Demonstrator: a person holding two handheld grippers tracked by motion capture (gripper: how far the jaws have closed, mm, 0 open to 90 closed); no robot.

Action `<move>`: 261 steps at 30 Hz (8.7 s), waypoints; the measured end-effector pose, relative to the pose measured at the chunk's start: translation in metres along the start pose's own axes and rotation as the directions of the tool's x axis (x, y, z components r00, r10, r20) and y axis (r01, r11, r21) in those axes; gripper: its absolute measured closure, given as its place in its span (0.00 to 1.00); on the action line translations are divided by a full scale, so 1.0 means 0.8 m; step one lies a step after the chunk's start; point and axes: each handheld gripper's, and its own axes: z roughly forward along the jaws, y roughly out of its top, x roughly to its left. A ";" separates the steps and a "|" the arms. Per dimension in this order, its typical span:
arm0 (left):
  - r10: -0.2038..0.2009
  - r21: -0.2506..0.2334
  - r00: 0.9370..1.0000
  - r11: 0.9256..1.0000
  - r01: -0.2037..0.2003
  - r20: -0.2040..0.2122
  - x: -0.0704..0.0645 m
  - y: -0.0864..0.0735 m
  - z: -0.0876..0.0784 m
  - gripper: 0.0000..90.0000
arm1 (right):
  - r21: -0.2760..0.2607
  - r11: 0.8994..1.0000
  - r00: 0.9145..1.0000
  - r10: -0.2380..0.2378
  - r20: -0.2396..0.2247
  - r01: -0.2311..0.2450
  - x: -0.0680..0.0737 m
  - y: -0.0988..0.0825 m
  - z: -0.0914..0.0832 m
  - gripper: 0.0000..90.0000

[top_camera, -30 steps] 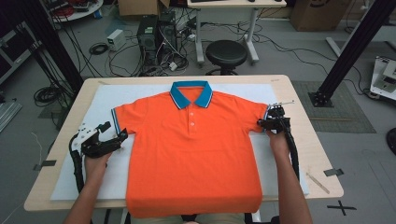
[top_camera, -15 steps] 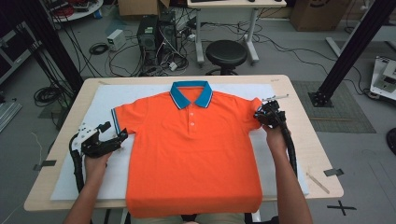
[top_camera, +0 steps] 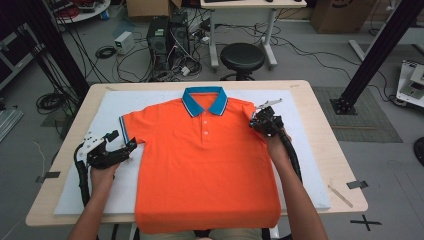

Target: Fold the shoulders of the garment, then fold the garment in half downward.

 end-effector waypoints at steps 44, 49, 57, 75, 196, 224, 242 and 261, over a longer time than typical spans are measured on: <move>-0.012 -0.001 1.000 1.000 0.012 0.004 0.001 0.000 0.001 0.19 | 0.063 0.994 0.996 -0.082 -0.024 0.084 0.049 0.009 0.058 0.84; -0.009 0.002 1.000 1.000 0.009 0.004 0.001 0.000 0.001 0.20 | 0.054 0.993 0.994 -0.109 0.017 0.108 0.052 0.010 0.061 1.00; -0.008 0.006 1.000 1.000 0.008 0.003 0.001 0.000 0.001 0.21 | -0.039 0.999 0.999 0.001 -0.040 -0.002 0.038 0.009 0.048 0.83; -0.045 0.107 0.999 0.993 0.046 -0.010 0.026 0.028 0.024 0.25 | -0.182 0.982 0.998 0.043 -0.047 -0.051 -0.012 -0.079 -0.025 0.22; -0.012 0.440 0.996 0.898 -0.029 0.090 -0.055 0.052 0.181 0.75 | -0.224 0.966 0.991 0.118 -0.056 -0.127 -0.031 -0.115 -0.048 0.22; -0.050 0.196 0.981 0.980 0.013 0.185 -0.058 0.048 0.147 0.26 | -0.216 0.969 0.992 0.110 -0.064 -0.122 -0.030 -0.114 -0.046 0.24; -0.014 0.149 0.980 0.989 -0.016 0.199 -0.046 0.040 0.105 0.27 | -0.219 0.967 0.991 0.113 -0.071 -0.126 -0.028 -0.117 -0.049 0.24; -0.065 0.326 0.994 0.945 0.034 0.086 -0.048 0.011 0.050 0.26 | -0.179 0.976 0.991 0.116 -0.071 -0.127 -0.019 -0.122 -0.049 0.43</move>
